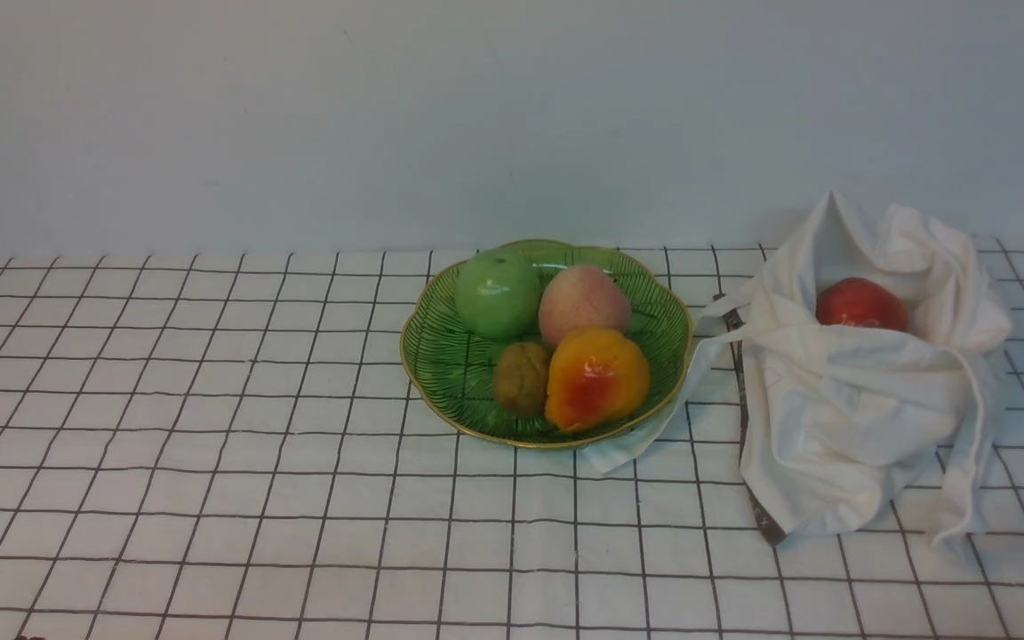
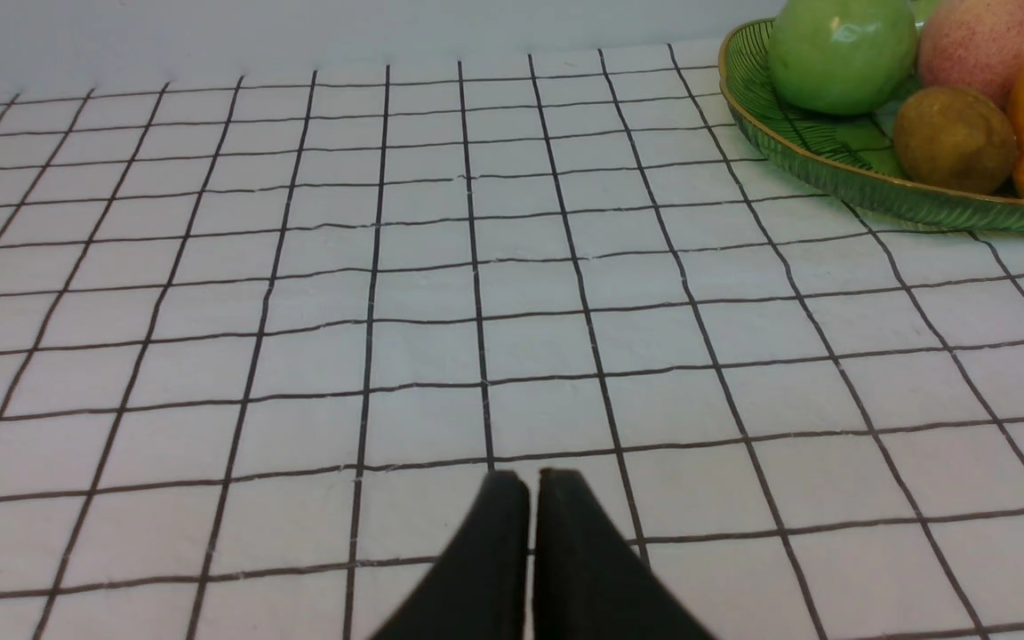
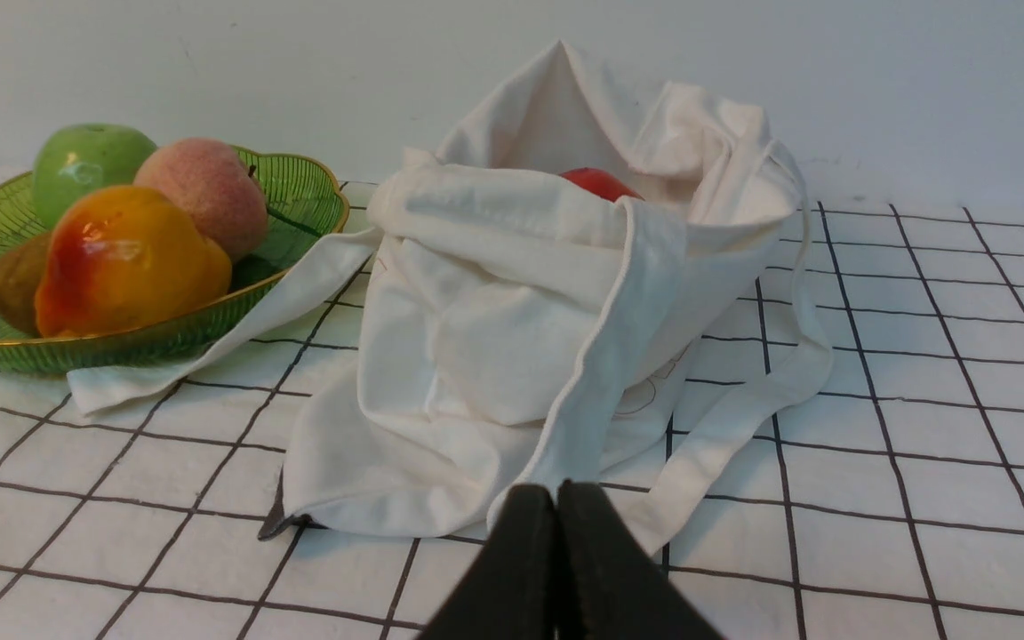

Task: Take the fruit out of the bag on the white checkered tablecloth and place them on the plate.
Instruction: 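Reach into the cloth bag and grasp a fruit inside it with the right gripper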

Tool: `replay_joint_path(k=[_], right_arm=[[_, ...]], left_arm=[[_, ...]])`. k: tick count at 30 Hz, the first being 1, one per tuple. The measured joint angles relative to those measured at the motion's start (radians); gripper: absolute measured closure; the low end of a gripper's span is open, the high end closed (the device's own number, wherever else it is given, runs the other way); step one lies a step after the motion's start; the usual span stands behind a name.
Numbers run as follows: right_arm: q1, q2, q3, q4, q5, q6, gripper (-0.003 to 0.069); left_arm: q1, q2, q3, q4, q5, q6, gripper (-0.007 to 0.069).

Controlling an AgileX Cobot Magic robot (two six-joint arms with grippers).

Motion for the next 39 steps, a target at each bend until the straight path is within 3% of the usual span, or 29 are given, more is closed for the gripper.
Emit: replay_joint_path(k=[27, 30, 33, 37, 39], right_arm=[[0.0, 0.0, 0.0, 0.01, 0.0, -0.006, 0.0674], [0.0, 0.0, 0.0, 0.127, 0.004, 0.091, 0.0674], [0.0, 0.0, 0.0, 0.416, 0.013, 0.27, 0.0674], [0.0, 0.0, 0.001, 0.631, 0.02, 0.355, 0.0674], [0.0, 0.0, 0.0, 0.676, 0.019, 0.365, 0.0674]], left_arm=[[0.0, 0.0, 0.0, 0.0, 0.0, 0.0, 0.0632], [0.0, 0.0, 0.0, 0.0, 0.0, 0.0, 0.0632], [0.0, 0.0, 0.0, 0.0, 0.0, 0.0, 0.0632], [0.0, 0.0, 0.0, 0.0, 0.0, 0.0, 0.0632], [0.0, 0.0, 0.0, 0.0, 0.0, 0.0, 0.0632]])
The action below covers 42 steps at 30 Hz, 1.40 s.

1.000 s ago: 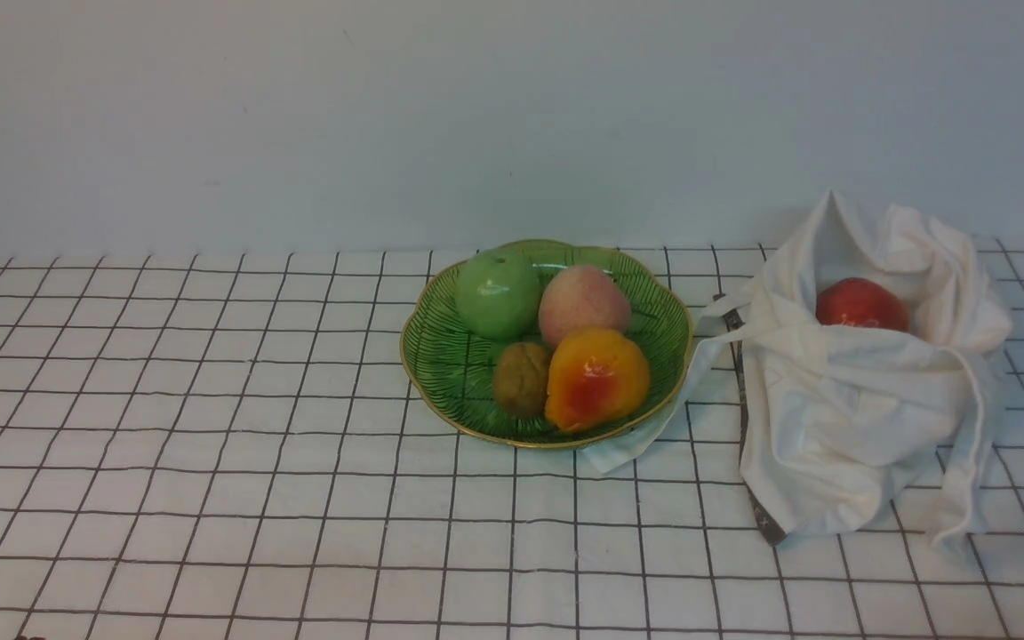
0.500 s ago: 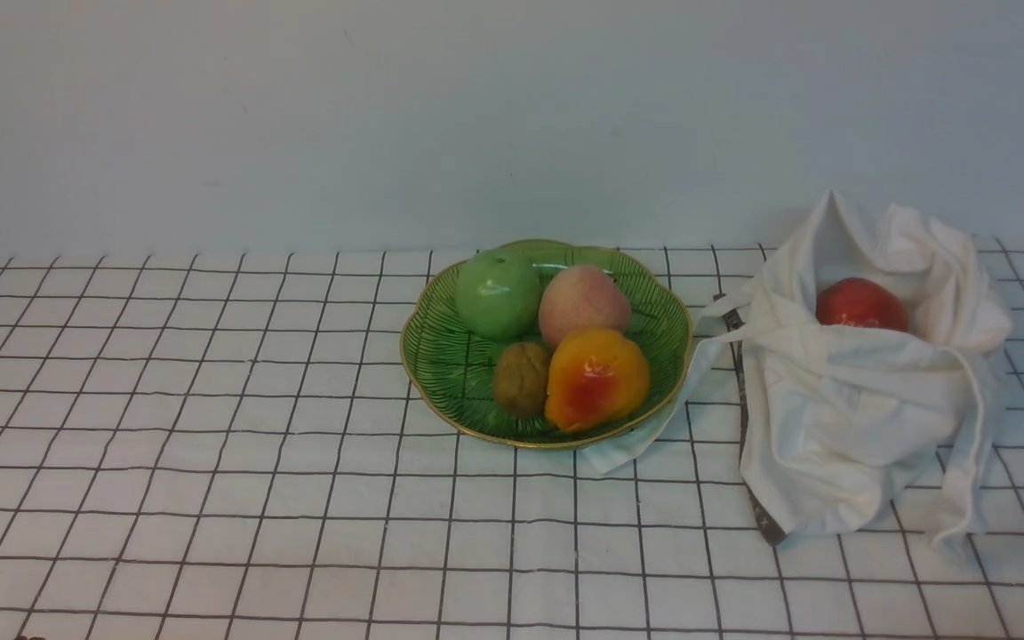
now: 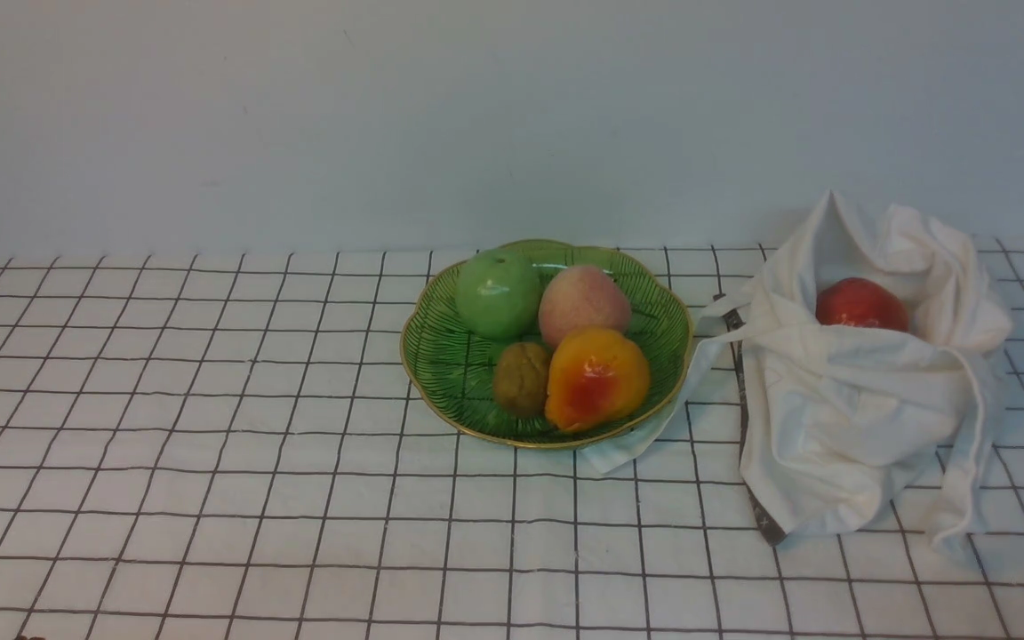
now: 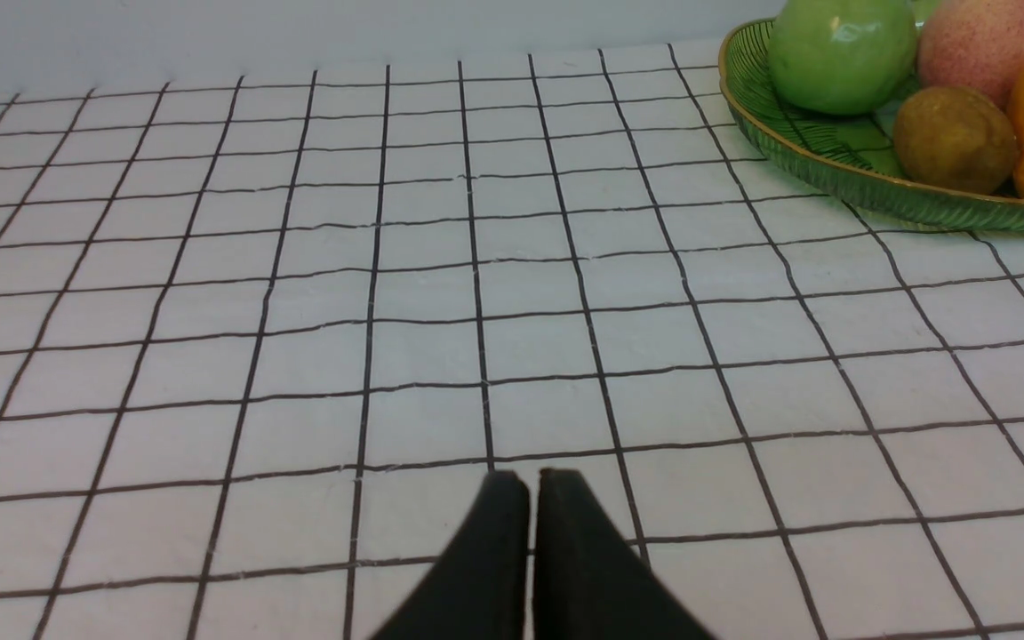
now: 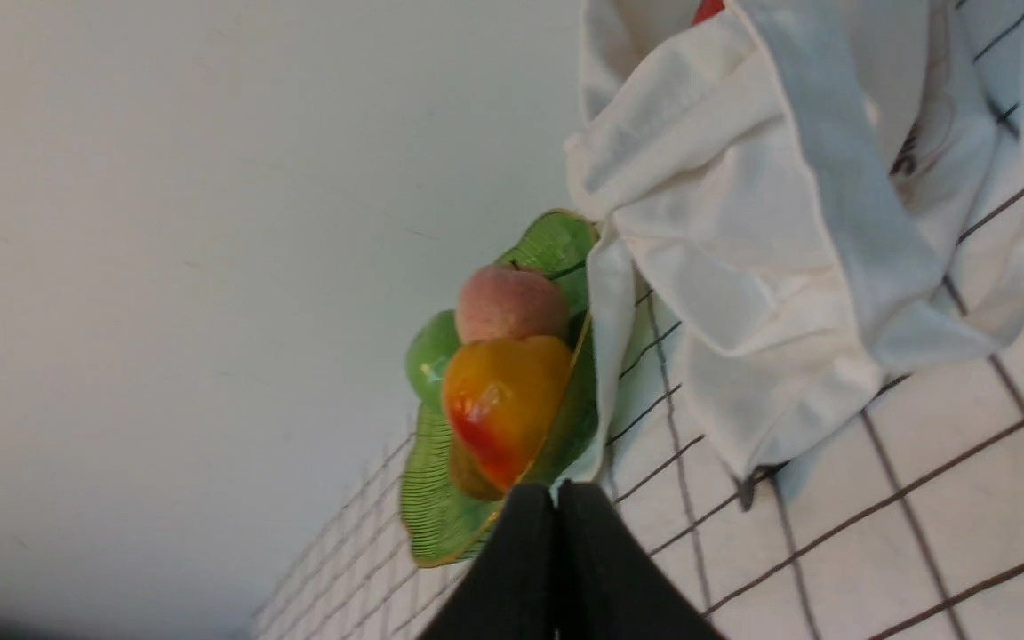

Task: Take the fruit out of the bag on the white checkered tablecloth and place them on the plate.
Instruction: 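Reach into the cloth bag and grasp a fruit inside it with the right gripper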

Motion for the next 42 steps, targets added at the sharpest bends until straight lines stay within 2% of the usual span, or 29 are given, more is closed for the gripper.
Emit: replay_joint_path(k=[7, 9, 12, 14, 17, 18, 19, 20, 23, 26, 31, 35, 37, 38, 39, 40, 42], right_arm=[[0.0, 0.0, 0.0, 0.072, -0.006, 0.008, 0.0674], [0.0, 0.0, -0.026, 0.092, 0.002, -0.032, 0.0674], [0.001, 0.0, -0.135, 0.071, 0.002, -0.161, 0.0674], [0.001, 0.019, -0.234, 0.012, 0.009, -0.238, 0.0674], [0.001, 0.138, -0.378, -0.157, 0.105, -0.279, 0.0674], [0.001, 0.197, -0.427, -0.245, 0.183, -0.279, 0.0674], [0.001, 0.222, -0.442, -0.261, 0.212, -0.275, 0.0674], [0.001, 0.301, -0.476, -0.352, 0.289, -0.264, 0.0674], [0.001, 0.526, -0.556, -0.562, 0.484, -0.184, 0.0673], [0.001, 0.677, -0.61, -0.634, 0.502, -0.144, 0.0671], [0.001, 0.914, -0.719, -0.642, 0.432, -0.16, 0.0643], [0.001, 1.105, -0.84, -0.633, 0.375, -0.226, 0.0553], [0.001, 1.192, -0.903, -0.631, 0.352, -0.259, 0.048], [0.002, 1.243, -0.947, -0.63, 0.338, -0.271, 0.0416], [0.002, 1.251, -0.947, -0.63, 0.338, -0.273, 0.0406], [0.002, 1.31, -0.994, -0.63, 0.322, -0.279, 0.0333], [0.002, 1.377, -1.034, -0.63, 0.306, -0.283, 0.0247]], left_arm=[[0.0, 0.0, 0.0, 0.0, 0.0, 0.0, 0.0632], [0.0, 0.0, 0.0, 0.0, 0.0, 0.0, 0.0632], [0.0, 0.0, 0.0, 0.0, 0.0, 0.0, 0.0632], [0.0, 0.0, 0.0, 0.0, 0.0, 0.0, 0.0632], [0.0, 0.0, 0.0, 0.0, 0.0, 0.0, 0.0632], [0.0, 0.0, 0.0, 0.0, 0.0, 0.0, 0.0632], [0.0, 0.0, 0.0, 0.0, 0.0, 0.0, 0.0632], [0.0, 0.0, 0.0, 0.0, 0.0, 0.0, 0.0632], [0.0, 0.0, 0.0, 0.0, 0.0, 0.0, 0.0632], [0.0, 0.0, 0.0, 0.0, 0.0, 0.0, 0.0632], [0.0, 0.0, 0.0, 0.0, 0.0, 0.0, 0.0632], [0.0, 0.0, 0.0, 0.0, 0.0, 0.0, 0.0632], [0.0, 0.0, 0.0, 0.0, 0.0, 0.0, 0.0632], [0.0, 0.0, 0.0, 0.0, 0.0, 0.0, 0.0632], [0.0, 0.0, 0.0, 0.0, 0.0, 0.0, 0.0632], [0.0, 0.0, 0.0, 0.0, 0.0, 0.0, 0.0632], [0.0, 0.0, 0.0, 0.0, 0.0, 0.0, 0.0632]])
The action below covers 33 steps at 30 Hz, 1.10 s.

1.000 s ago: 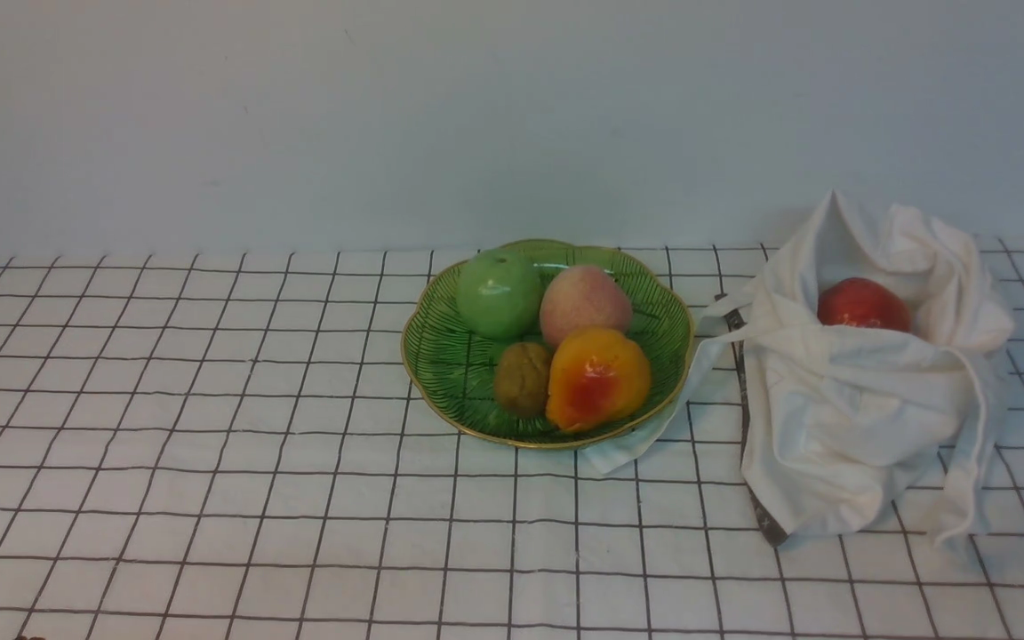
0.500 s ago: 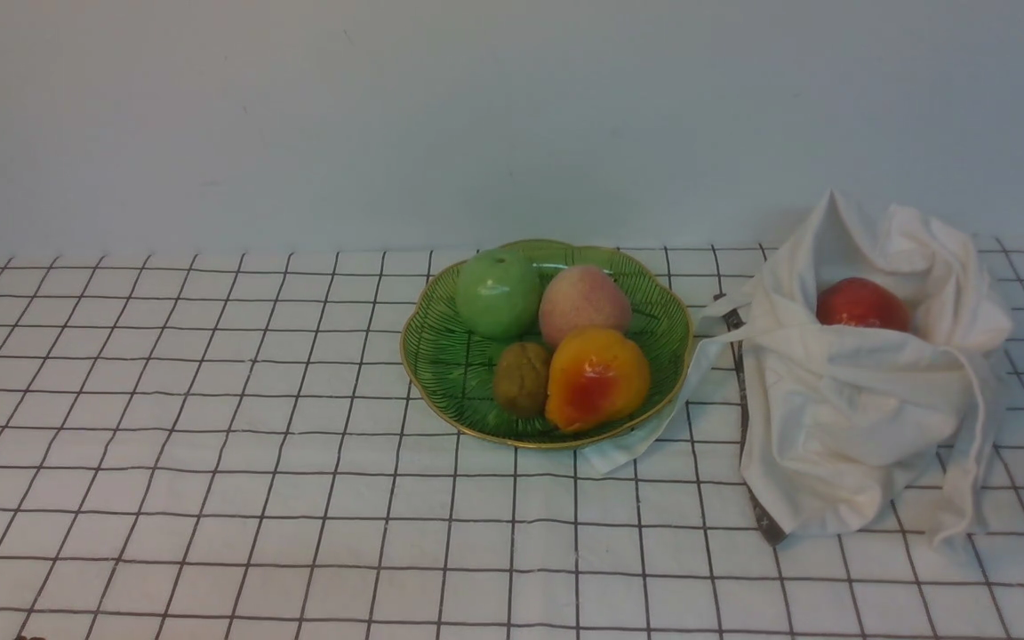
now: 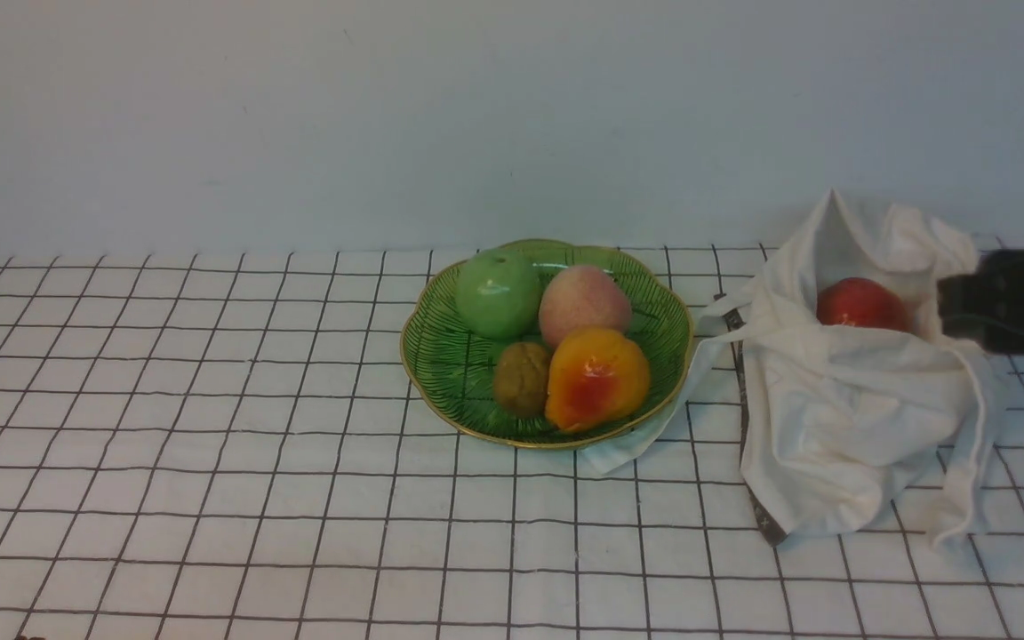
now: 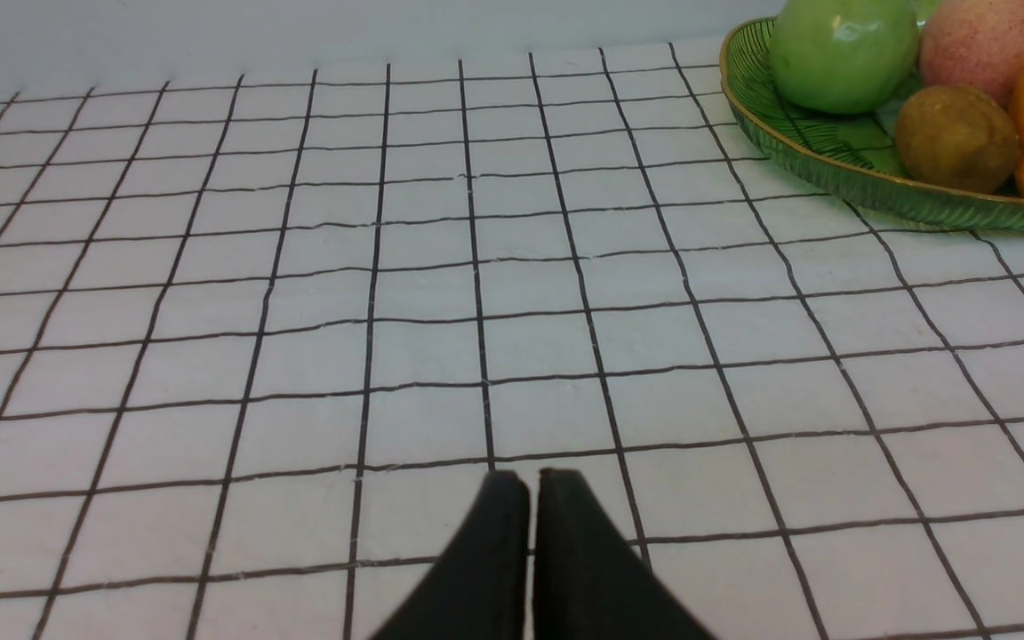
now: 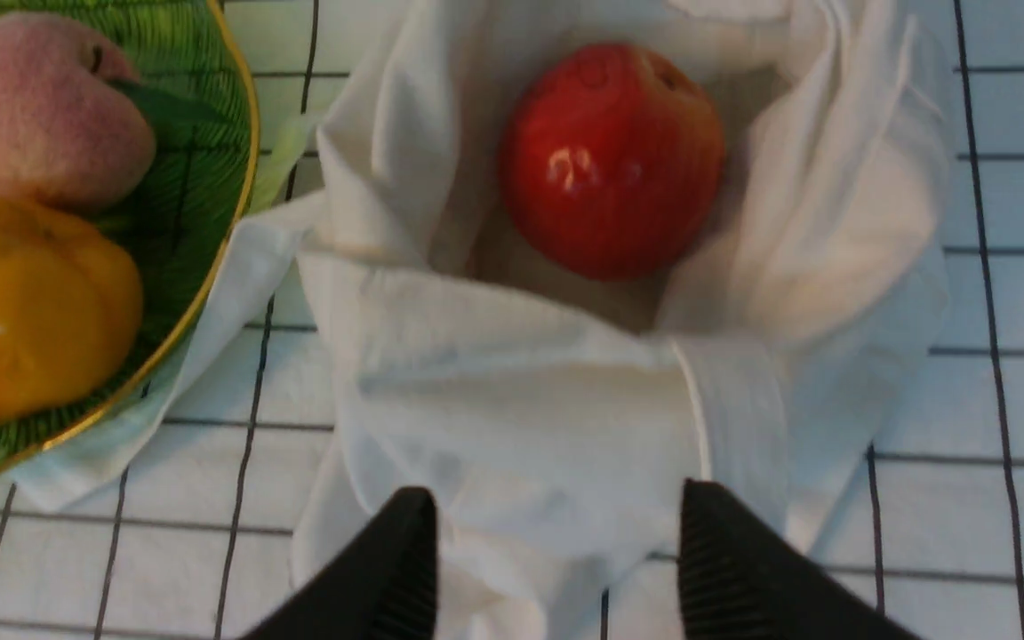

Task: Take the fruit out of the bag on the white checkered tablecloth and place them on the plate.
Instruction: 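Reach into the cloth bag and grasp a fruit inside it with the right gripper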

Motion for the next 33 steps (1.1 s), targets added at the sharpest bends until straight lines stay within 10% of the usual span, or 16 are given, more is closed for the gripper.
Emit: replay_joint_path(k=[5, 11, 23, 33], right_arm=[[0.001, 0.205, -0.141, 0.0, -0.042, 0.0, 0.0029], [0.002, 0.423, -0.285, -0.013, -0.058, 0.0, -0.0031], [0.003, 0.57, -0.36, -0.12, -0.066, 0.003, -0.0009], [0.003, 0.601, -0.377, -0.129, -0.047, 0.003, 0.0179]], left_arm=[[0.0, 0.0, 0.0, 0.0, 0.0, 0.0, 0.0632], [0.0, 0.0, 0.0, 0.0, 0.0, 0.0, 0.0632], [0.0, 0.0, 0.0, 0.0, 0.0, 0.0, 0.0632], [0.0, 0.0, 0.0, 0.0, 0.0, 0.0, 0.0632]])
